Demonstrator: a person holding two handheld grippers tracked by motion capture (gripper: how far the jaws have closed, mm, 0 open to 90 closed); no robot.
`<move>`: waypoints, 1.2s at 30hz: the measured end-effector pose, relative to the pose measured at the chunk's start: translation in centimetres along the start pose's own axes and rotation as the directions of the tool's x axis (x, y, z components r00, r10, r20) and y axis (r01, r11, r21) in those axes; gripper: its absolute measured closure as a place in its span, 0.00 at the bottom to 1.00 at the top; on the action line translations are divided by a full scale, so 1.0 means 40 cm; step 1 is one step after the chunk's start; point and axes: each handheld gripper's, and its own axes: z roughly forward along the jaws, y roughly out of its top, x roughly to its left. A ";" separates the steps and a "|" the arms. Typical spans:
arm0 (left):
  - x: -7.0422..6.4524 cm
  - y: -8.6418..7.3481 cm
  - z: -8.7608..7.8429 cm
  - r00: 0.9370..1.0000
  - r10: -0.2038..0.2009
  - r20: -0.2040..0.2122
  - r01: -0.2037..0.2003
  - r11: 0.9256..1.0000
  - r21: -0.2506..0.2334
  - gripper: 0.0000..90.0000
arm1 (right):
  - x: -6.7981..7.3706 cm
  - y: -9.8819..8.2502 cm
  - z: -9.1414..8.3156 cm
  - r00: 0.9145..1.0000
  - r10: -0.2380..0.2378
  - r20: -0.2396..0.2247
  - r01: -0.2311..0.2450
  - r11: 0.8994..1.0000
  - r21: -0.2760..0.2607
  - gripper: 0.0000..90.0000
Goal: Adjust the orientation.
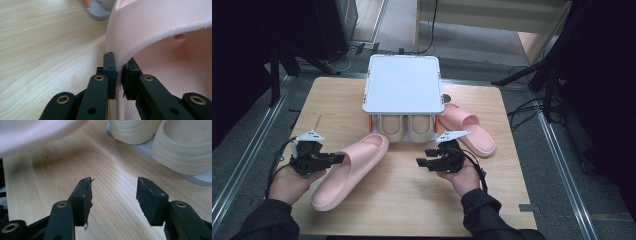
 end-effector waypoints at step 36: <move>-0.055 0.029 0.089 0.980 0.136 0.147 -0.145 0.988 0.052 0.73 | 0.045 -0.038 0.031 1.000 0.010 -0.010 -0.009 1.000 0.017 0.58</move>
